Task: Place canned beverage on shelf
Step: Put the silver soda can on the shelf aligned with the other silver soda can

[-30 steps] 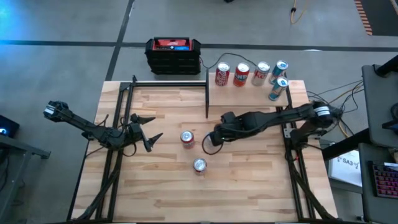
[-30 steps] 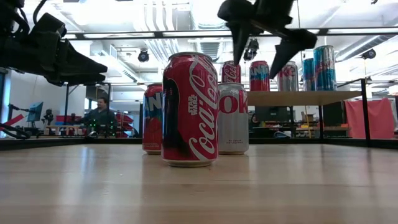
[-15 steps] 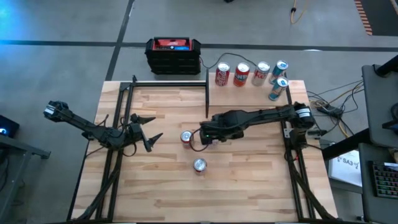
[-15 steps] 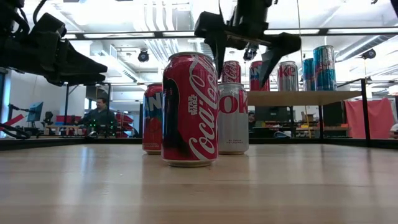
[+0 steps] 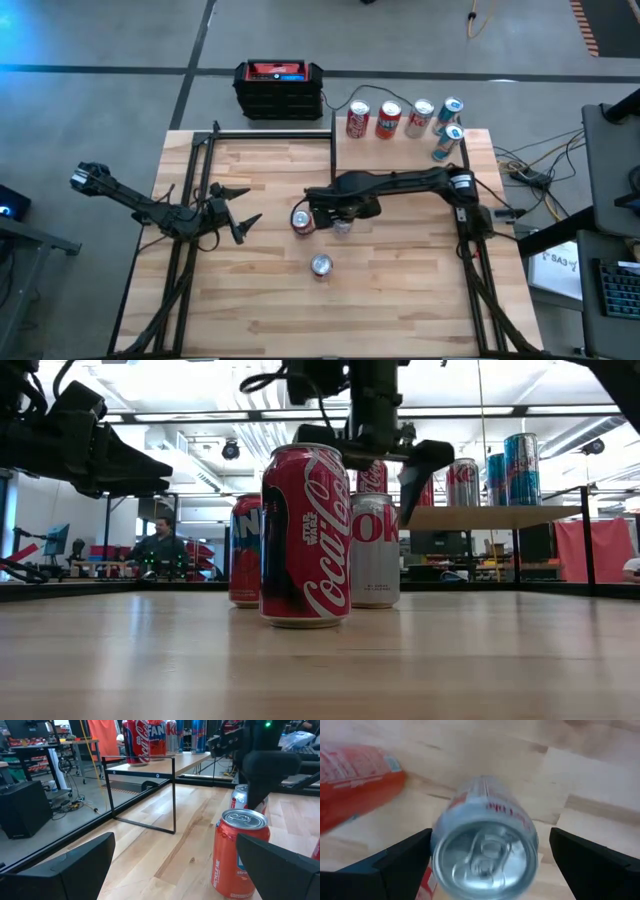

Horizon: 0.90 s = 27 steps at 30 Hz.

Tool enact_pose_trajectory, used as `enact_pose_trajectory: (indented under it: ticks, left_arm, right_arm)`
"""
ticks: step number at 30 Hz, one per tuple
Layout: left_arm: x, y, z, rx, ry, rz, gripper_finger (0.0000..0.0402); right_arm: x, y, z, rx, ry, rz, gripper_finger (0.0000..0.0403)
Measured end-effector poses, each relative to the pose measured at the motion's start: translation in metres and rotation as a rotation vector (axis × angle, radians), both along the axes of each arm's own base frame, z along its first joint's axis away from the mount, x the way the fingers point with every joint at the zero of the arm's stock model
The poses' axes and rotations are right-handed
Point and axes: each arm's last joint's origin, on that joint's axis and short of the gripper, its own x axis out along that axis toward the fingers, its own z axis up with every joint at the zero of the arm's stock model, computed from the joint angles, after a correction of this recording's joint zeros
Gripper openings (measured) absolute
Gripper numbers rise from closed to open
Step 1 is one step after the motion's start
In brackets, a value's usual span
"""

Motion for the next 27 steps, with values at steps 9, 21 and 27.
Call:
enact_pose_trajectory:
  ticks: [9, 21, 27]
  left_arm:
    - [0.0, 0.0, 0.0, 0.0, 0.0, 0.0, 0.04]
    - [0.0, 0.0, 0.0, 0.0, 0.0, 0.0, 0.04]
    - [0.0, 0.0, 0.0, 0.0, 0.0, 0.0, 0.04]
  right_arm:
    - [0.0068, 0.0058, 0.0047, -0.003, -0.019, 0.086, 0.0384]
    - [0.0047, 0.006, 0.0034, -0.001, 0.006, 0.05, 0.0381]
    - [0.0042, 0.0051, 0.0019, -0.003, 0.012, 0.008, 0.034]
